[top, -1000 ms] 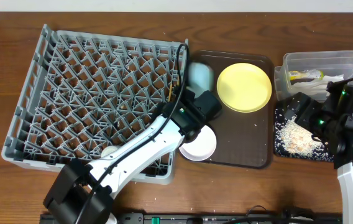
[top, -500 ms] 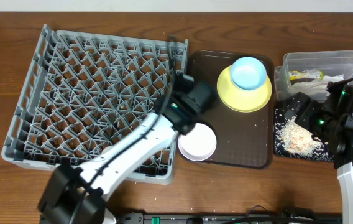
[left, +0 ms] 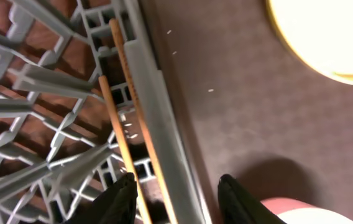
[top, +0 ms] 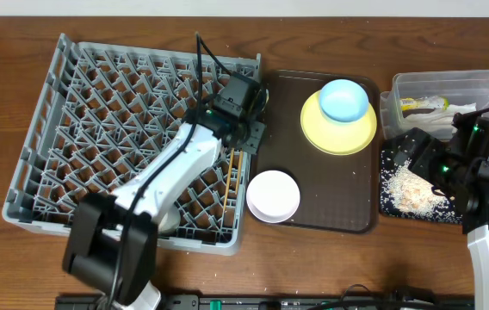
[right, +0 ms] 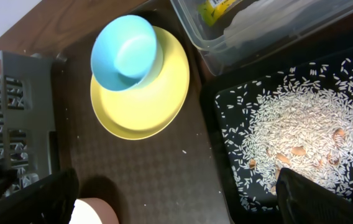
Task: Sort waste into correct bins and load items into the dishwasher
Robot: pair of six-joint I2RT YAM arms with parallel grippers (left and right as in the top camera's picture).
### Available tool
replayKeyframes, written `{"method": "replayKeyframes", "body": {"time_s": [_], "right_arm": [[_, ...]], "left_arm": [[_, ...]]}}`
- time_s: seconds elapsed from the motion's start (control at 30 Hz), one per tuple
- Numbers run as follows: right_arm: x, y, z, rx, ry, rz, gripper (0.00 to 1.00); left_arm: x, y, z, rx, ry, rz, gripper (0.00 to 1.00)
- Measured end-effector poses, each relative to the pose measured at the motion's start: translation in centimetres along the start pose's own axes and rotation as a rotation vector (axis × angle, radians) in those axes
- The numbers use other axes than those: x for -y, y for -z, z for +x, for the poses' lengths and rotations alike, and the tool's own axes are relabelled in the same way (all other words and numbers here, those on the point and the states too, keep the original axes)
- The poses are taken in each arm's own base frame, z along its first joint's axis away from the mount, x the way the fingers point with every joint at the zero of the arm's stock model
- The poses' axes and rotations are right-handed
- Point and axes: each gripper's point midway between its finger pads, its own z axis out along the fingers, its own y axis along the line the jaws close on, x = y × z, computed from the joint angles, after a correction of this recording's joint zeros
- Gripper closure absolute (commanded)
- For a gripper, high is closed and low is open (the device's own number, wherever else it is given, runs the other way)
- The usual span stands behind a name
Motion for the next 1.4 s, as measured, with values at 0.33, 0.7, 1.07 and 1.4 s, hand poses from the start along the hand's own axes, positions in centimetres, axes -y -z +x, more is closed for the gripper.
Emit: {"method": "replayKeyframes", "body": {"time_s": [0.33,0.7,1.07,1.4], "right_arm": [[0.0,0.0,0.0,0.000,0.000,0.000,0.01],[0.0,0.0,0.0,0.000,0.000,0.000,0.01],[0.0,0.0,0.0,0.000,0.000,0.000,0.01],[0.0,0.0,0.0,0.000,0.000,0.000,0.01]], "left_arm": [[-1.9,-1.3,1.3,-0.070,0.070,-0.083,0.93],[-6.1,-1.6,-0.2,-0.013,0.184,-0.107,0.93],[-6.7,-1.5,-0.1,-0.005,0.429,-0.148,0.93],[-9.3,-1.0,0.2,0.020,0.583,-0.250,0.92]]}}
